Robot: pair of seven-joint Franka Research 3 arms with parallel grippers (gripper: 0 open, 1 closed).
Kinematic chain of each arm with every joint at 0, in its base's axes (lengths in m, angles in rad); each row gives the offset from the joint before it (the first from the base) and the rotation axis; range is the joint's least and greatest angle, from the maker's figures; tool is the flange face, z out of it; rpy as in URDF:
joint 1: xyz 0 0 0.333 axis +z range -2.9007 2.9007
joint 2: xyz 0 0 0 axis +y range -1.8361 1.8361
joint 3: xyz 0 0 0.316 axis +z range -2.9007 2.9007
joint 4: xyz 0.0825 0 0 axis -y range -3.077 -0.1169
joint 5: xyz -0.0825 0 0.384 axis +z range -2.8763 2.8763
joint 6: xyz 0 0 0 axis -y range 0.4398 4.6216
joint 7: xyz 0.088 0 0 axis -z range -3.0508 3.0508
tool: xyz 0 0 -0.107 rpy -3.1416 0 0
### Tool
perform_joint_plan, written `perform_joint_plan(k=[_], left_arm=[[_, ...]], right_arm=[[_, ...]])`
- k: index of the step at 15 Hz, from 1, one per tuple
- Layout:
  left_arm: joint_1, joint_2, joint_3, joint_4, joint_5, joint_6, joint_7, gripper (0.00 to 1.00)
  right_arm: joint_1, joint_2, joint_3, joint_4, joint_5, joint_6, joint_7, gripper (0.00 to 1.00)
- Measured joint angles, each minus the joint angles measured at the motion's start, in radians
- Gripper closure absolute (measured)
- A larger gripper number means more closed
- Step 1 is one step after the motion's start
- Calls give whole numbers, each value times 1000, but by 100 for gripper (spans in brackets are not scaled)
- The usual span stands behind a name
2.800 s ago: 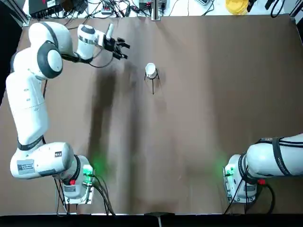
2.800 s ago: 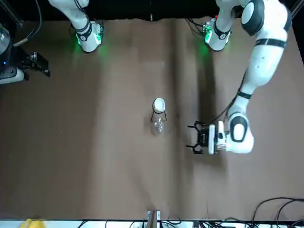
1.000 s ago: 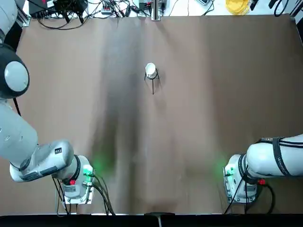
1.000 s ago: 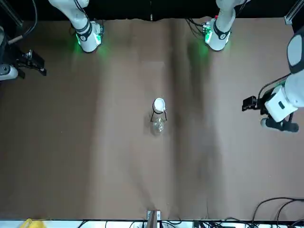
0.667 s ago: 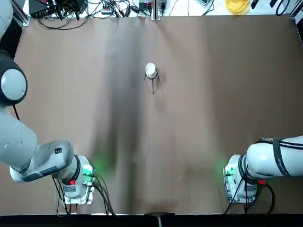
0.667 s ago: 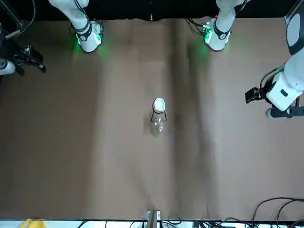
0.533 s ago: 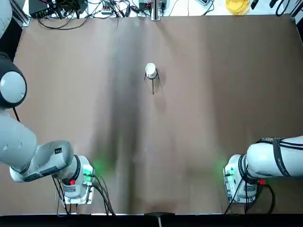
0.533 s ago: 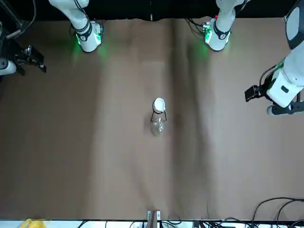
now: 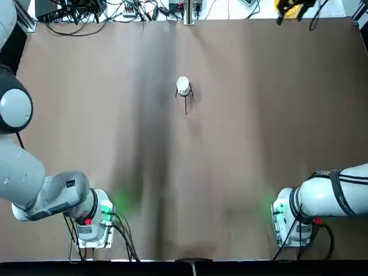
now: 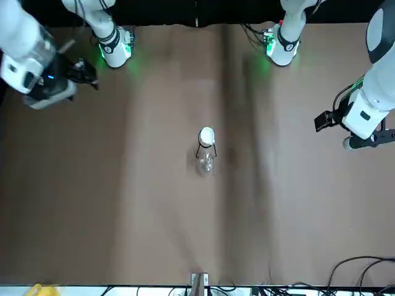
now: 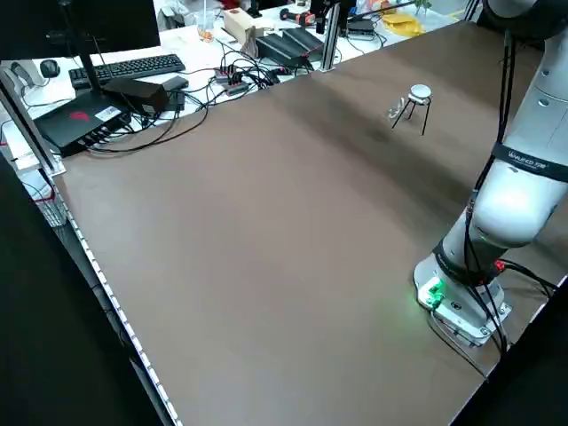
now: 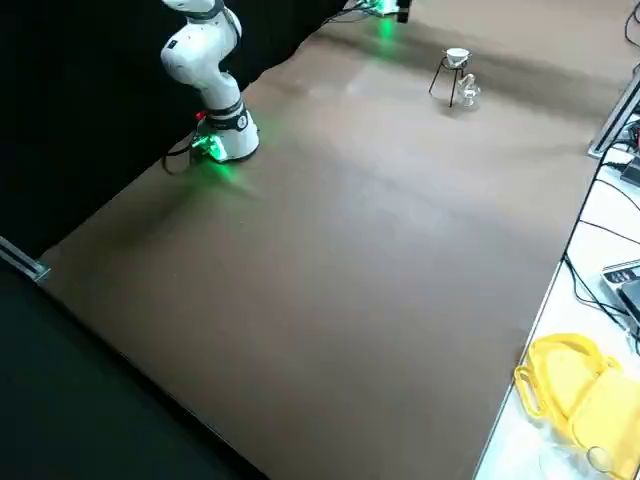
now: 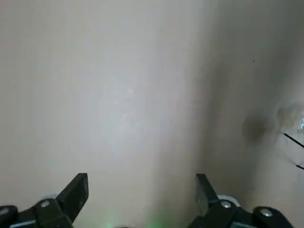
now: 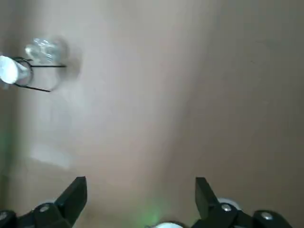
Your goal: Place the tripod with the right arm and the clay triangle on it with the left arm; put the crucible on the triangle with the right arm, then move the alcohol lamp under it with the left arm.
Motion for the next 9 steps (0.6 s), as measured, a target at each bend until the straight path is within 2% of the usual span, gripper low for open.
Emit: perform_joint_plan(k=[7, 9], left_arm=[[4, 1, 2, -1, 0, 0, 0, 1], [4, 1, 2, -1, 0, 0, 0, 1]], right_arm=[[266, 181, 4, -7, 28, 263, 343, 2], [318, 231, 4, -7, 28, 339, 424, 6]])
